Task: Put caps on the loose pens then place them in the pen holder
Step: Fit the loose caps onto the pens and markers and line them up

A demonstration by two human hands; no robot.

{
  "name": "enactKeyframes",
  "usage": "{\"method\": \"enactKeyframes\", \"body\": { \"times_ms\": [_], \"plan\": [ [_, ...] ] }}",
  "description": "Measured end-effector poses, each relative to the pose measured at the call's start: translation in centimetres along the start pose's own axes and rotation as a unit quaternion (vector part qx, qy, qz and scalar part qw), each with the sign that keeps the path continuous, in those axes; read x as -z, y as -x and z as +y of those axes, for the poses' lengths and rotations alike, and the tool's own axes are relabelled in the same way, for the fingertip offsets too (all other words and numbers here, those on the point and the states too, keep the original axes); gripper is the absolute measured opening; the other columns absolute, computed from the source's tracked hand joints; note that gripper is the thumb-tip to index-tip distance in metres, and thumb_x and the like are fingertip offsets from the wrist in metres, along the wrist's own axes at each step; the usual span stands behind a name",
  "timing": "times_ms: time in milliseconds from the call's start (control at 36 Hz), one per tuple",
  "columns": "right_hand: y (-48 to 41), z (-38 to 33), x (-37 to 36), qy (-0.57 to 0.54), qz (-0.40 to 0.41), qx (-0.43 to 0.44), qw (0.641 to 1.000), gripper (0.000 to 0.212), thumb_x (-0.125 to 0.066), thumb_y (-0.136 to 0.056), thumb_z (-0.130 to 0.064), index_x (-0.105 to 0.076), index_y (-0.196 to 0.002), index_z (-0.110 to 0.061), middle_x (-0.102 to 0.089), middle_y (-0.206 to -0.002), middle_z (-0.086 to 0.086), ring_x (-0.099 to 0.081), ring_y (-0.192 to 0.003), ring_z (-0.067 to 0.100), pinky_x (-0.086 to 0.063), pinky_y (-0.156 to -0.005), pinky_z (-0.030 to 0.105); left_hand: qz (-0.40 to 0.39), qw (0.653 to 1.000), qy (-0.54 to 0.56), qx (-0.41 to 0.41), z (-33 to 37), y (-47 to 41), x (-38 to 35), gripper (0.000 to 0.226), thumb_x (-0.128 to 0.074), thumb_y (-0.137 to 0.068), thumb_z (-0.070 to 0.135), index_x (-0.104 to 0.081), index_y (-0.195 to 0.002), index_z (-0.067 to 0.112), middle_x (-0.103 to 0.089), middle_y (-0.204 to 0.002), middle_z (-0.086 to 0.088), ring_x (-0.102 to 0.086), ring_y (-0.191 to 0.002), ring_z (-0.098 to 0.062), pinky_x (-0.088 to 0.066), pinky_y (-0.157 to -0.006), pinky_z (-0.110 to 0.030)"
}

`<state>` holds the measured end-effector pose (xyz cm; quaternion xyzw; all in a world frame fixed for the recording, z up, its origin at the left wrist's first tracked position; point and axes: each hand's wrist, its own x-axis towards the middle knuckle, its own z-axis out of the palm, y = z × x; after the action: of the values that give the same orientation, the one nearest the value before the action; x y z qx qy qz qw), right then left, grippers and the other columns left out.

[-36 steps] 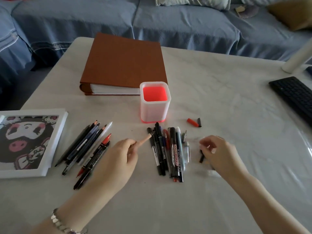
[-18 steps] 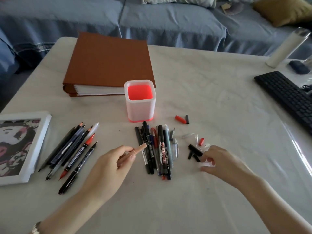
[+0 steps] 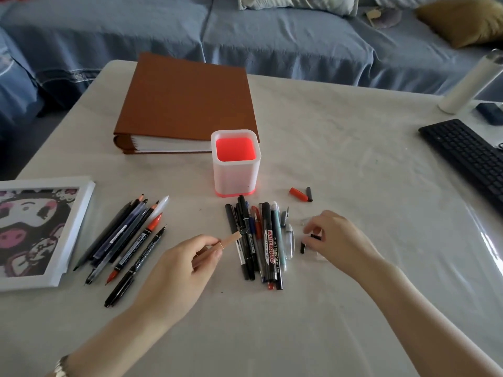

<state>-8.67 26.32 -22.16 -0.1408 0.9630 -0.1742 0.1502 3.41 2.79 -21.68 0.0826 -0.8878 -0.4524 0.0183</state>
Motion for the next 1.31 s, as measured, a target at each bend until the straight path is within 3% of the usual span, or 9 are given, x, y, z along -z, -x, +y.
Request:
{"method": "enactKeyframes", "body": {
  "times_ms": [111, 306, 444, 528, 667, 944, 1083, 1194, 1306],
  "plan": [
    [-1.2, -2.2, -0.5, 0.006, -0.031, -0.050, 0.998, 0.016, -0.059, -0.082, -0.038, -0.063, -0.087, -0.024, -0.059, -0.080, -0.008, -0.057, -0.080, 0.017, -0.041, -0.059, 0.027, 0.006, 1.000, -0.001, 0.002, -0.1, 0.2, 0.3, 0.008, -0.056, -0.087, 0.026, -0.062, -0.083, 0.028, -0.061, -0.080, 0.015, -0.055, -0.068, -0.009, -0.039, -0.056, -0.016],
    [-1.7, -3.7, -1.8, 0.028, -0.033, -0.125, 0.991, 0.034, -0.056, -0.078, -0.029, -0.050, -0.110, -0.018, -0.064, -0.099, 0.007, -0.056, -0.078, 0.024, -0.041, -0.063, 0.027, 0.010, 1.000, -0.004, 0.006, -0.1, 0.3, 0.6, 0.008, -0.055, -0.087, 0.026, -0.061, -0.083, 0.028, -0.058, -0.072, 0.020, -0.051, -0.062, -0.007, -0.037, -0.053, -0.016],
    [-1.0, -3.4, -1.6, -0.226, 0.062, -0.108, 0.966, 0.002, -0.058, -0.081, -0.021, -0.058, -0.079, -0.020, -0.063, -0.063, -0.004, -0.052, -0.051, 0.008, -0.041, -0.046, 0.018, 0.004, 1.000, 0.015, 0.000, 0.4, 0.4, 0.6, 0.008, -0.056, -0.087, 0.025, -0.061, -0.082, 0.029, -0.059, -0.078, 0.011, -0.052, -0.063, -0.013, -0.037, -0.053, -0.019],
    [0.3, -4.5, -0.7, -0.388, 0.084, -0.092, 0.913, 0.020, -0.053, -0.087, -0.017, -0.064, -0.072, -0.009, -0.066, -0.056, -0.002, -0.056, -0.053, 0.009, -0.048, -0.056, 0.023, -0.004, 0.999, 0.043, 0.000, 0.9, 0.4, 0.6, 0.009, -0.057, -0.086, 0.022, -0.063, -0.085, 0.030, -0.062, -0.080, 0.010, -0.054, -0.061, -0.013, -0.037, -0.051, -0.017],
    [2.9, -7.0, 0.4, -0.553, 0.066, -0.039, 0.830, 0.030, -0.050, -0.091, -0.007, -0.067, -0.066, -0.004, -0.071, -0.061, -0.004, -0.065, -0.062, 0.002, -0.052, -0.064, 0.012, -0.031, 0.996, 0.086, 0.013, 1.5, 0.7, 0.3, 0.012, -0.057, -0.087, 0.022, -0.064, -0.090, 0.031, -0.065, -0.079, 0.018, -0.058, -0.066, -0.007, -0.040, -0.054, -0.011],
    [3.8, -7.6, -0.9, -0.602, 0.065, -0.037, 0.795, 0.018, -0.053, -0.088, -0.008, -0.064, -0.079, 0.002, -0.073, -0.074, 0.006, -0.068, -0.075, 0.016, -0.056, -0.075, 0.024, -0.034, 0.994, 0.102, 0.006, 2.1, 1.1, 0.6, 0.011, -0.058, -0.086, 0.023, -0.065, -0.091, 0.029, -0.062, -0.071, 0.022, -0.056, -0.064, -0.001, -0.038, -0.055, -0.008],
    [4.3, -7.9, -1.3, -0.643, 0.034, -0.032, 0.764, 0.010, -0.054, -0.085, -0.009, -0.064, -0.084, -0.007, -0.073, -0.076, 0.009, -0.070, -0.074, 0.019, -0.056, -0.068, 0.022, -0.035, 0.995, 0.090, -0.008, 2.3, 1.1, 0.6, 0.007, -0.061, -0.083, 0.023, -0.066, -0.086, 0.027, -0.058, -0.062, 0.022, -0.050, -0.055, 0.000, -0.034, -0.050, -0.008],
    [4.8, -8.3, -1.9, -0.624, -0.026, 0.000, 0.781, 0.023, -0.060, -0.072, -0.021, -0.065, -0.085, -0.004, -0.072, -0.082, 0.014, -0.069, -0.078, 0.020, -0.055, -0.070, 0.022, -0.039, 0.995, 0.087, -0.030, 2.2, 1.1, 0.7, 0.017, -0.057, -0.078, 0.039, -0.066, -0.082, 0.025, -0.058, -0.061, 0.007, -0.045, -0.050, -0.004, -0.032, -0.048, -0.011],
    [5.0, -8.9, -2.6, -0.621, -0.002, 0.002, 0.784, 0.020, -0.059, -0.072, -0.023, -0.066, -0.080, -0.007, -0.070, -0.083, 0.022, -0.068, -0.075, 0.023, -0.054, -0.066, 0.022, -0.038, 0.995, 0.092, -0.010, 2.3, 1.2, 0.7, 0.020, -0.056, -0.077, 0.042, -0.067, -0.079, 0.025, -0.066, -0.068, 0.000, -0.046, -0.049, -0.004, -0.032, -0.047, -0.010]
  ]
}}
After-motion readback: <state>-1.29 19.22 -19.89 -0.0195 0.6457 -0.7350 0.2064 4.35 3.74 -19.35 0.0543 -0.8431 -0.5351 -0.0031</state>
